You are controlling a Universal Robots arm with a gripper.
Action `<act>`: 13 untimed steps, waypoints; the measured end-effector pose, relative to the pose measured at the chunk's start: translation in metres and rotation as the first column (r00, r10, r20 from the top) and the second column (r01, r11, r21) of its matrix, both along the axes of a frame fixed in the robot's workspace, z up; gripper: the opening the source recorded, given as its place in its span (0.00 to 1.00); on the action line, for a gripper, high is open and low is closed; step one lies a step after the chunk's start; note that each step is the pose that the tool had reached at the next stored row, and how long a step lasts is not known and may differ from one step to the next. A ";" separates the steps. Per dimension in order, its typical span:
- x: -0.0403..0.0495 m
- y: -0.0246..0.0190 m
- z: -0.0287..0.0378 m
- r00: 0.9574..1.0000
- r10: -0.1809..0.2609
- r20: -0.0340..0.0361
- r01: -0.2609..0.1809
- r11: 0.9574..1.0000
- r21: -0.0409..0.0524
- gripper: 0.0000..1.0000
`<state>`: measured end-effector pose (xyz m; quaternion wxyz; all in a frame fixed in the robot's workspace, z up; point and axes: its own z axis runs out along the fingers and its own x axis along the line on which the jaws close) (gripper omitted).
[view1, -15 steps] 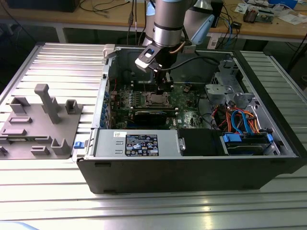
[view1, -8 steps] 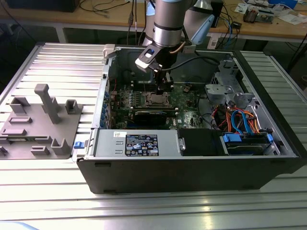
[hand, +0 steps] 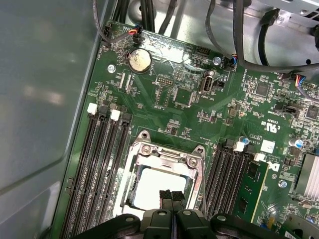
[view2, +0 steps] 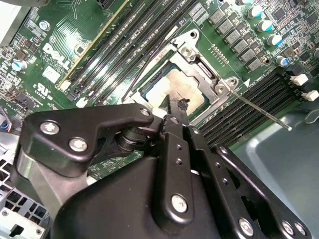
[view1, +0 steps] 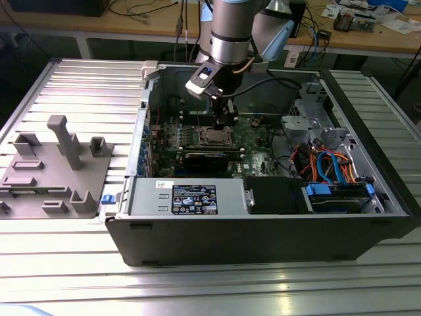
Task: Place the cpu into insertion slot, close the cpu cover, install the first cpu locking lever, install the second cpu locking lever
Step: 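Install the first cpu locking lever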
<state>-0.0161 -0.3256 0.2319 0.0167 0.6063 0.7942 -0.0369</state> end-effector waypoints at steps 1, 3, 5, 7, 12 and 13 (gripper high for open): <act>0.0000 0.0000 0.0000 1.000 0.001 0.000 -0.001 1.000 0.000 0.11; 0.0000 0.0000 0.0000 1.000 0.003 0.000 -0.003 1.000 0.000 0.11; 0.0000 0.0000 -0.0002 1.000 0.003 0.000 -0.003 1.000 0.000 0.11; 0.0000 0.0000 -0.0002 1.000 0.004 0.000 -0.004 1.000 0.000 0.11; 0.0000 0.0000 -0.0003 1.000 0.007 0.000 -0.007 1.000 0.000 0.11; 0.0000 0.0000 -0.0003 1.000 0.007 0.000 -0.007 1.000 0.000 0.11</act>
